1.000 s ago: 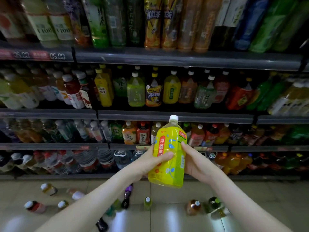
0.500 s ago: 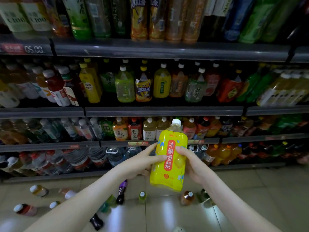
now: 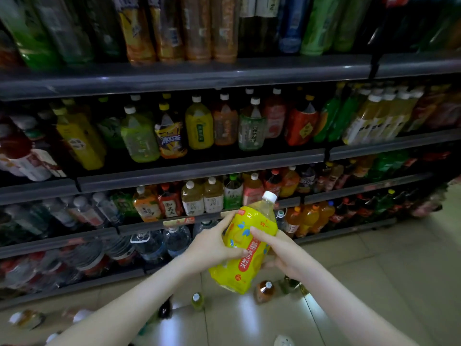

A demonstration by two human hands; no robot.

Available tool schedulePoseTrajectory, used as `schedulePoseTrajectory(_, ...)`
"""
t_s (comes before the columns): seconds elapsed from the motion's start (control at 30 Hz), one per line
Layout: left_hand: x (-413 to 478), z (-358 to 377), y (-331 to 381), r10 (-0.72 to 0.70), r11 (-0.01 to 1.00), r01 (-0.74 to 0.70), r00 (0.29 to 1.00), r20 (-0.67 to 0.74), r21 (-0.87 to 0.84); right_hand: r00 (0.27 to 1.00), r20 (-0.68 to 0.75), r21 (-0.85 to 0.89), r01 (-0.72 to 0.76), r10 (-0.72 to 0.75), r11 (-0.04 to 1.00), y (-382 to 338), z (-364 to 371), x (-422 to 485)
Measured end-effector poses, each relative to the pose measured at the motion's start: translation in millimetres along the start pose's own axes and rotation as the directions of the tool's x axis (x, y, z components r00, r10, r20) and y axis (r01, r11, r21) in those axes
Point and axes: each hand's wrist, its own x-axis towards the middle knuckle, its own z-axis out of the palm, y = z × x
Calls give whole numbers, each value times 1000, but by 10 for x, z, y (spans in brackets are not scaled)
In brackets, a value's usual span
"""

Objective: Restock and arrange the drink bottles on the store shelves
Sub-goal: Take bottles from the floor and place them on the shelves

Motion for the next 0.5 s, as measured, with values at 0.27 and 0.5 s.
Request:
schedulePoseTrajectory(0.27,514,695,674,48,918,4,992,-121,398,930,-354,148,-48,99,988,-114,-684,189)
schedulePoseTrajectory(0.5,1379,854,547,46,997,-44,999,27,-59,868,-491,-55,57,-77,997,-211,-1483,682)
